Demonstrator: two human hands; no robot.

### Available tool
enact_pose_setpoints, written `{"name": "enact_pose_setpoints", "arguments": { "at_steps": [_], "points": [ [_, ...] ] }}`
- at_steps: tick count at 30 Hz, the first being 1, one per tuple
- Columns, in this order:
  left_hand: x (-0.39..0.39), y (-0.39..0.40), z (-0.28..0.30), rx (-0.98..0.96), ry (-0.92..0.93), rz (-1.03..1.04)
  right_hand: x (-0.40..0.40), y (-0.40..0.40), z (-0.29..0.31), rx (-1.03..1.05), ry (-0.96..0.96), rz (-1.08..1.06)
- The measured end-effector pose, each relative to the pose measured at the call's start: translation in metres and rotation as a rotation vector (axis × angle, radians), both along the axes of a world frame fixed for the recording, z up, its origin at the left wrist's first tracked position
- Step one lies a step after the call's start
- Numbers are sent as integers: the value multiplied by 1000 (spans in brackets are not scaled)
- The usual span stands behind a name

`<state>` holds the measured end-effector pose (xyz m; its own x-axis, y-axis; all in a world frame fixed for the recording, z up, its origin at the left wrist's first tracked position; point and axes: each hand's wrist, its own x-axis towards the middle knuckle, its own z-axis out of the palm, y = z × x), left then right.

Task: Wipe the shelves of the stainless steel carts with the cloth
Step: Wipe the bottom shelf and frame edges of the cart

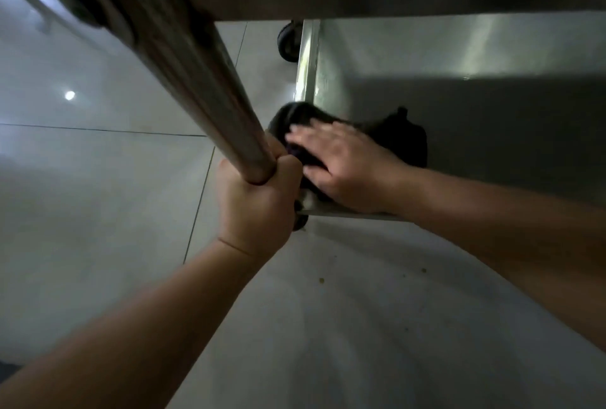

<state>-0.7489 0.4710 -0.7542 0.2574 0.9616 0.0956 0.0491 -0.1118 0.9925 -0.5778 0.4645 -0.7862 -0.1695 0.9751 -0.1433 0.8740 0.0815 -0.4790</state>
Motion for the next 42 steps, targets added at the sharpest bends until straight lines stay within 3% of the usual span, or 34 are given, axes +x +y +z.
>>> {"name": "enact_pose_setpoints", "arguments": {
  "at_steps": [4,9,12,23,28,32,42],
  "points": [
    [2,-3,-1,-14,8,44,37,-33,2,-55,-20,127],
    [1,-4,2,0,-3,-13,76,79,1,-39,-130,-404],
    [0,-1,-1,1,-6,-29,61,120,-2,-103,-137,-536],
    [0,-1,1,-40,21,62,-16,-2,-1,-105,18,-47],
    [0,-8,6,-55,70,97,-14,-41,1,-125,-38,-30],
    [-2,-16,11,14,276,216,6,-59,1,-133,-64,-33],
    [-10,-29,24,-125,608,312,127,-135,-5,-130,-136,-105]
  ]
}}
